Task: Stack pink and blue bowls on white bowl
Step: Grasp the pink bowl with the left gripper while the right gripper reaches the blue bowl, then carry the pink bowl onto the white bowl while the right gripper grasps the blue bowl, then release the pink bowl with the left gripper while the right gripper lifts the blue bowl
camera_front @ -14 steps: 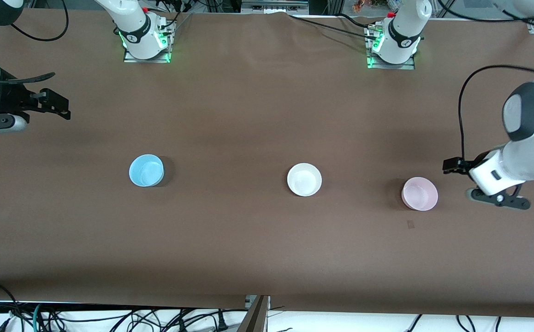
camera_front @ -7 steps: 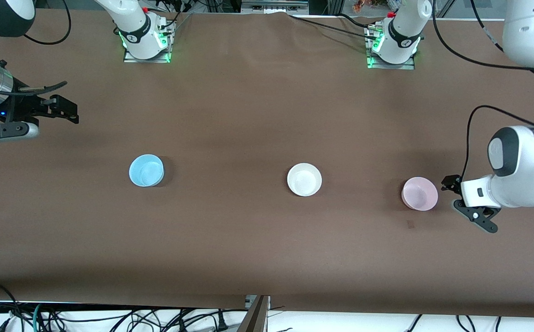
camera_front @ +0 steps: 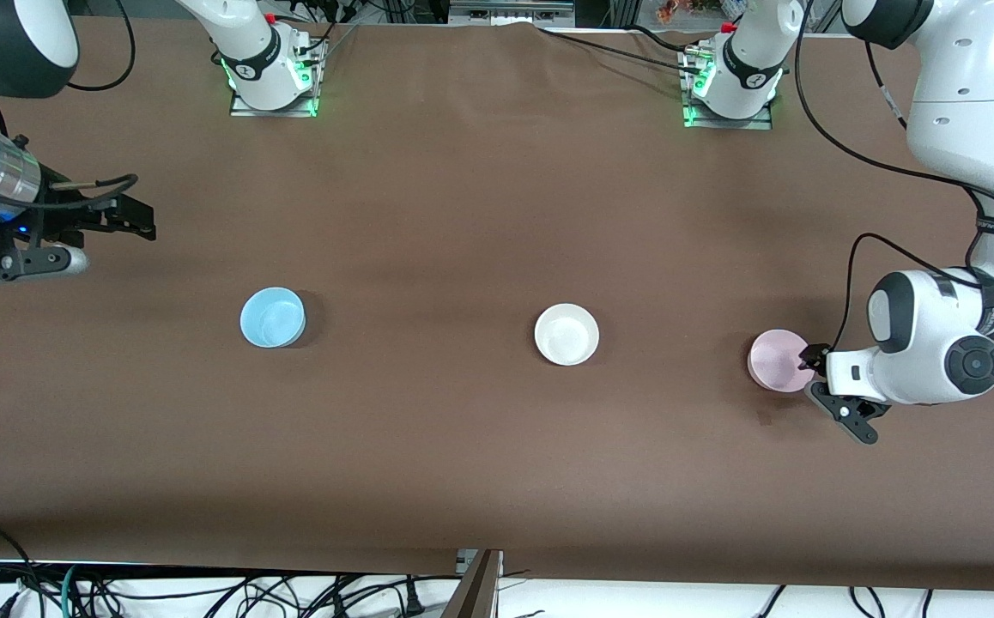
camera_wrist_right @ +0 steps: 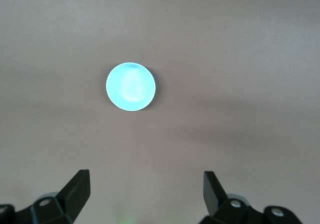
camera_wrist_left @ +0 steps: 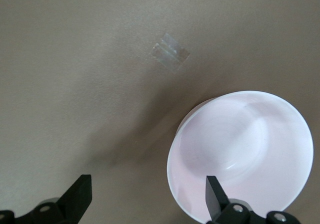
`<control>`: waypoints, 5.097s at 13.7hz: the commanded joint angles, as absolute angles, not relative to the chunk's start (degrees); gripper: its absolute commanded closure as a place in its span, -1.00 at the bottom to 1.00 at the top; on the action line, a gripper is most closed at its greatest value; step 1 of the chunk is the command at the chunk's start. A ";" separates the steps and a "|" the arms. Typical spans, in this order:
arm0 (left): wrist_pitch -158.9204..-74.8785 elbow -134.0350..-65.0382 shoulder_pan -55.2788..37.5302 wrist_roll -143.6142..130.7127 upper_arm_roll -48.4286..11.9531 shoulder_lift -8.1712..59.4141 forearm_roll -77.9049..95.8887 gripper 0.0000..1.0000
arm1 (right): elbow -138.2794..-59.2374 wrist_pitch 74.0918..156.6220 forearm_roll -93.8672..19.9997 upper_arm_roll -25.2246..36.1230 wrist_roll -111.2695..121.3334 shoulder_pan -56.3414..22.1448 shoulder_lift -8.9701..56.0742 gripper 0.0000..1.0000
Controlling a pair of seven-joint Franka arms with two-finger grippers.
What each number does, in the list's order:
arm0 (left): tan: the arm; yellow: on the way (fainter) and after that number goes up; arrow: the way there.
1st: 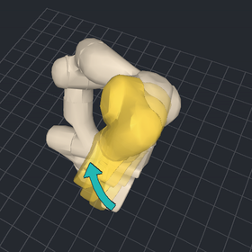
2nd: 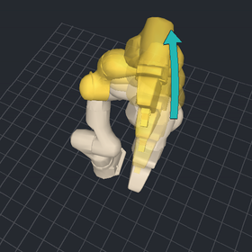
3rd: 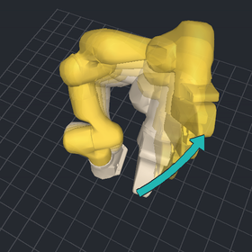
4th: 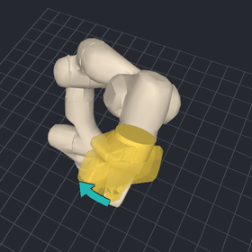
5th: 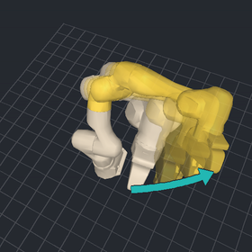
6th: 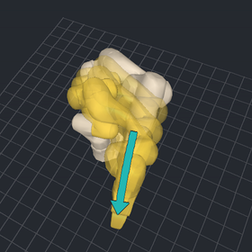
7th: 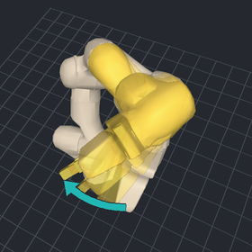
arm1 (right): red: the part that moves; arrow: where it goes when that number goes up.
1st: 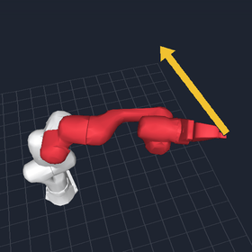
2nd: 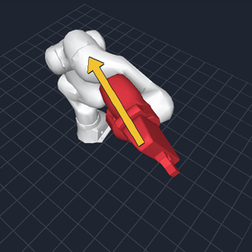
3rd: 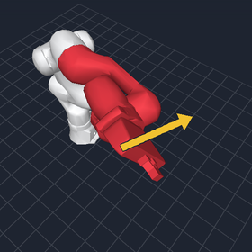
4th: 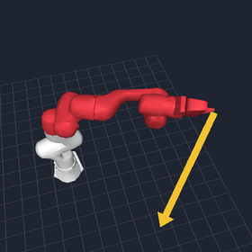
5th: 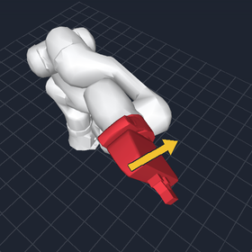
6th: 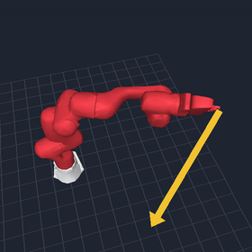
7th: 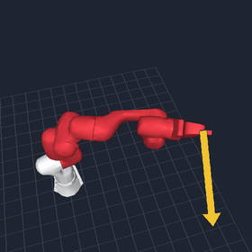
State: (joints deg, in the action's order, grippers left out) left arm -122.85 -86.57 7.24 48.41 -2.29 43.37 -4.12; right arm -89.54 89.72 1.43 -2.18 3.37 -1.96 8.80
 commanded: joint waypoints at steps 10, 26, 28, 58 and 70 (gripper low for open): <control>-122.70 -85.43 6.59 54.84 -2.72 45.79 -2.99 1.00 | -103.24 113.16 1.49 -1.67 2.90 -0.35 14.06 -0.99; -107.31 -79.02 -3.31 14.20 -20.48 40.51 -2.90 1.00 | -113.81 139.03 0.53 -1.58 1.49 -0.44 26.37 -0.99; -107.49 -78.40 -7.01 5.23 -20.39 41.57 -2.99 1.00 | -114.61 139.04 0.53 -1.58 1.41 -0.44 26.28 -0.99; -121.03 -79.89 -12.39 2.46 -19.42 47.20 -6.50 0.38 | -119.53 137.37 -1.49 -1.76 1.49 -2.11 23.99 0.96; -103.64 -79.45 -11.16 2.28 -14.34 33.51 -6.59 -1.00 | -108.82 129.56 -9.29 -9.40 0.97 -3.68 23.99 1.00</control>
State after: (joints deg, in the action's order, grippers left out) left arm -106.98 -78.07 -11.48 1.64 -16.05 38.54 -5.54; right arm -111.97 132.72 -6.33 -7.48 1.77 -2.51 24.32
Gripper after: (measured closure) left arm 0.000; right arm 0.974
